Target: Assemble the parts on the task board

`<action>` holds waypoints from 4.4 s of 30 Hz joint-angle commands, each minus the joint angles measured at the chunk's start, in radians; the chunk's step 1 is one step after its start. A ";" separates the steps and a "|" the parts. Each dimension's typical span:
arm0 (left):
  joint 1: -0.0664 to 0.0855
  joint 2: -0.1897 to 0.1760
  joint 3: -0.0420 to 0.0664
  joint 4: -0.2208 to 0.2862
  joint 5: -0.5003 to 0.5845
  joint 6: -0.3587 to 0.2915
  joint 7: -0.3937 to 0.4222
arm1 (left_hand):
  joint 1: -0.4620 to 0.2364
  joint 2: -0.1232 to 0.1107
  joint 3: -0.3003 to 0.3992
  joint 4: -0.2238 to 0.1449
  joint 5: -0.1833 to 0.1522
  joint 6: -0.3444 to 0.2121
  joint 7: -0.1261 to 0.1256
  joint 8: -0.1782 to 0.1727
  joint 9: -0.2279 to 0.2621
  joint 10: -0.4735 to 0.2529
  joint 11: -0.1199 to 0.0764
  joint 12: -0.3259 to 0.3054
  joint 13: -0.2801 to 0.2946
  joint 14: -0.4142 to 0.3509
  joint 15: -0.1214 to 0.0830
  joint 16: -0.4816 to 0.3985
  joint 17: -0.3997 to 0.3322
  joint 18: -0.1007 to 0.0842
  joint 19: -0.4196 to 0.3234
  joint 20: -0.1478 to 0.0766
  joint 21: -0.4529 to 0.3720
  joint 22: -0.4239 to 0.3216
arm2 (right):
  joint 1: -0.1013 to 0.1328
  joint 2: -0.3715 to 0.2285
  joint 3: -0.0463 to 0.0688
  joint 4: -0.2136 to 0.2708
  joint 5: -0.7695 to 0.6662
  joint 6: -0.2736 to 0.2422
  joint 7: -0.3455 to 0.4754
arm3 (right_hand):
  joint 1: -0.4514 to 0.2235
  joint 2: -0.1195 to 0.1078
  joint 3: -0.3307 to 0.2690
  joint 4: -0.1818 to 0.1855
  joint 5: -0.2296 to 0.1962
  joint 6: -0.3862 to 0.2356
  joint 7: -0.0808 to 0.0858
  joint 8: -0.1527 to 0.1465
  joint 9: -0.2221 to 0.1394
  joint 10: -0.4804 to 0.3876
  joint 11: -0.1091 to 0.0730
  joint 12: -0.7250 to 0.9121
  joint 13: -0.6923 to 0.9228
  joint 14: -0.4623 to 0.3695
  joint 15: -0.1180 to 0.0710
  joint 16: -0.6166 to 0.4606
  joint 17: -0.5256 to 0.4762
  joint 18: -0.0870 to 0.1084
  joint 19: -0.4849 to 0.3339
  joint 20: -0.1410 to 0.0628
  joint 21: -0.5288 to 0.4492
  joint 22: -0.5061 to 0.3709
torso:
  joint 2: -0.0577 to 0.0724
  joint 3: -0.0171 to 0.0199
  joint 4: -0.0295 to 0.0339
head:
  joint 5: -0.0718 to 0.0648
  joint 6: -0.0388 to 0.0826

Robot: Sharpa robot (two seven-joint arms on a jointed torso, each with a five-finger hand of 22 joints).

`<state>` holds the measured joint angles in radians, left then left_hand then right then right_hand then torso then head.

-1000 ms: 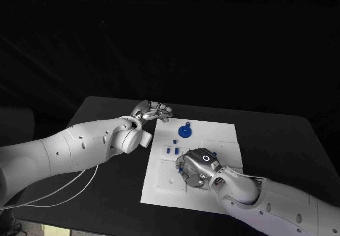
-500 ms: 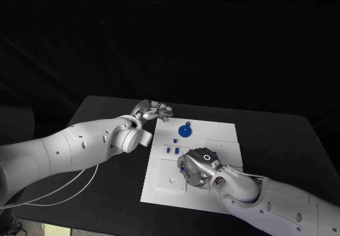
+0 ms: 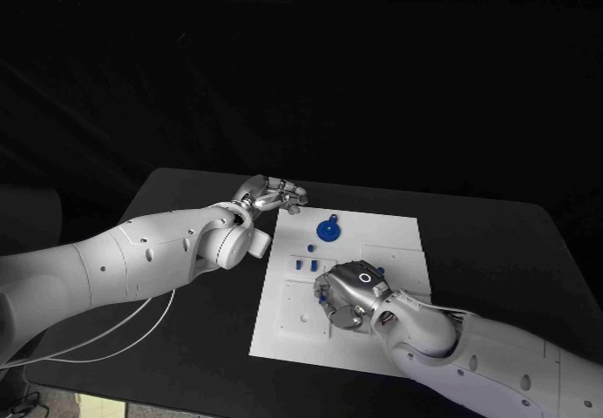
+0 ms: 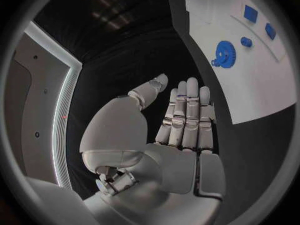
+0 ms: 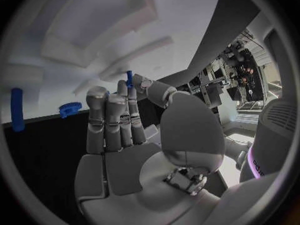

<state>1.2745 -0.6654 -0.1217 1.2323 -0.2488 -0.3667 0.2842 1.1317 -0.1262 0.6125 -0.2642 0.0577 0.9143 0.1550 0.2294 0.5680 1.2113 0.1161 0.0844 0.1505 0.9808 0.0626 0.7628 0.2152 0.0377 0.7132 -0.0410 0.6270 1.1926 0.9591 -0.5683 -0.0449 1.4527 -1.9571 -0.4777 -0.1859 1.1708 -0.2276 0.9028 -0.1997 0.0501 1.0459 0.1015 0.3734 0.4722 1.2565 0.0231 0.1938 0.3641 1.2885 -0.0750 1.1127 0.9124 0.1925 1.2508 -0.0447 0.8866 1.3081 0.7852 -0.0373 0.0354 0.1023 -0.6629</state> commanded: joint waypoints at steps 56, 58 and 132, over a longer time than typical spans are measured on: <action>0.001 0.001 0.001 -0.015 0.006 0.010 0.010 | 0.000 0.009 -0.005 -0.002 -0.002 -0.009 0.002 0.008 -0.003 -0.008 0.004 -0.005 -0.003 0.006 0.001 -0.011 0.006 -0.006 0.002 0.005 -0.010 0.003 | 0.115 -0.201 0.061 0.141 0.192 0.095 0.043 | -0.069 -0.072 -0.125 -0.013 0.021 -0.141 0.063 -0.071 -0.037 -0.099 0.070 -0.115 -0.079 0.007 0.054 0.001 -0.012 0.069 0.005 -0.001 -0.016 0.011 | -0.002 0.0005 -0.0021 | -0.044 0.031; 0.001 0.001 0.001 -0.015 0.006 0.011 0.010 | 0.000 0.009 -0.005 -0.002 -0.002 -0.009 0.002 0.008 -0.003 -0.008 0.004 -0.005 -0.003 0.007 0.001 -0.012 0.007 -0.006 0.002 0.005 -0.010 0.003 | 0.130 -0.217 0.062 0.133 0.191 0.124 0.044 | -0.068 -0.072 -0.126 -0.013 0.021 -0.142 0.063 -0.071 -0.037 -0.099 0.070 -0.115 -0.080 0.008 0.054 0.002 -0.013 0.069 0.006 -0.001 -0.016 0.011 | -0.002 0.0004 -0.0020 | -0.048 0.033; 0.000 0.004 0.001 -0.024 0.006 0.014 0.012 | -0.002 0.013 -0.007 0.000 -0.002 -0.009 0.002 0.010 -0.005 -0.009 0.005 -0.006 -0.004 0.008 0.001 -0.018 0.013 -0.006 0.003 0.005 -0.013 0.005 | 0.124 -0.215 0.053 0.086 0.087 0.154 -0.005 | 0.017 0.013 -0.030 0.011 -0.001 -0.016 0.005 0.016 0.004 0.044 0.019 -0.033 -0.068 0.009 0.005 0.007 -0.019 0.069 -0.001 0.001 -0.001 0.020 | 0.000 0.0008 0.0004 | -0.048 0.023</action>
<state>1.2739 -0.6639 -0.1219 1.2081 -0.2483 -0.3634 0.2836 1.1280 -0.1226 0.6125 -0.2642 0.0576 0.9108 0.1585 0.2325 0.5640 1.2077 0.1196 0.0844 0.1478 0.9808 0.0626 0.7511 0.2274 0.0371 0.7132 -0.0410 0.6193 1.1966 1.0836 -0.7811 0.0049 1.5273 -1.8660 -0.2842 -0.1899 1.1864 -0.2249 0.8697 -0.1892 0.0532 1.0219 0.1084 0.3857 0.4721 1.2603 0.0514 0.1576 0.2920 1.2971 -0.0631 1.1152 0.8941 0.1757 1.2452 -0.0395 0.8827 1.3079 0.7849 -0.0368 0.0355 0.0525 -0.6405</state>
